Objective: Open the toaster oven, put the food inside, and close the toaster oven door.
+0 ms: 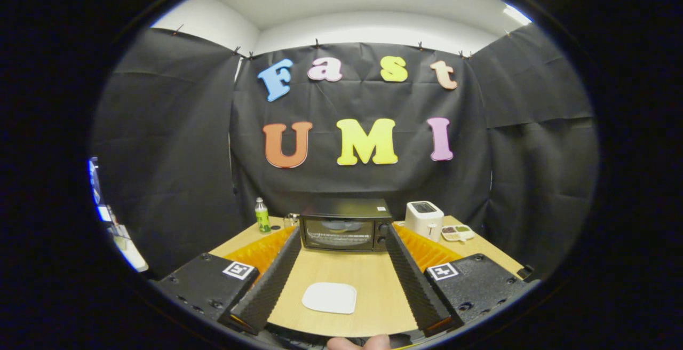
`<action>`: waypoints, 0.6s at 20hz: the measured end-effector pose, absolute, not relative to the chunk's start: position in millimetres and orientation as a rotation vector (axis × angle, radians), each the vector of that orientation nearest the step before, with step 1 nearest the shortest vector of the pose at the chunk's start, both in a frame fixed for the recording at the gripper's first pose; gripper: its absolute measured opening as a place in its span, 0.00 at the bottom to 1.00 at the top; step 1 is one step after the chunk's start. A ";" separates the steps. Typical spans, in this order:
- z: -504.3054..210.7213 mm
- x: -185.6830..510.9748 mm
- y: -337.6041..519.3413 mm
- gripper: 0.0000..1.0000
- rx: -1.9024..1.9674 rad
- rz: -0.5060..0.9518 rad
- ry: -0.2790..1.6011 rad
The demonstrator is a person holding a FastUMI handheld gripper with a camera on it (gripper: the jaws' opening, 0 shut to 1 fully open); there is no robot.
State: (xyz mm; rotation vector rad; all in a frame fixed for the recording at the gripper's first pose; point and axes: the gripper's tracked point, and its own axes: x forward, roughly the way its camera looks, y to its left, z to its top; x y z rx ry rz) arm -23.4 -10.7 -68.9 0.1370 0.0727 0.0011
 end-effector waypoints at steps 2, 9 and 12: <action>-75.7 -23.4 -11.8 1.00 0.154 0.001 0.089; -87.7 -22.6 -5.6 1.00 0.139 -0.002 0.109; -94.2 -19.4 2.6 1.00 0.130 0.016 0.123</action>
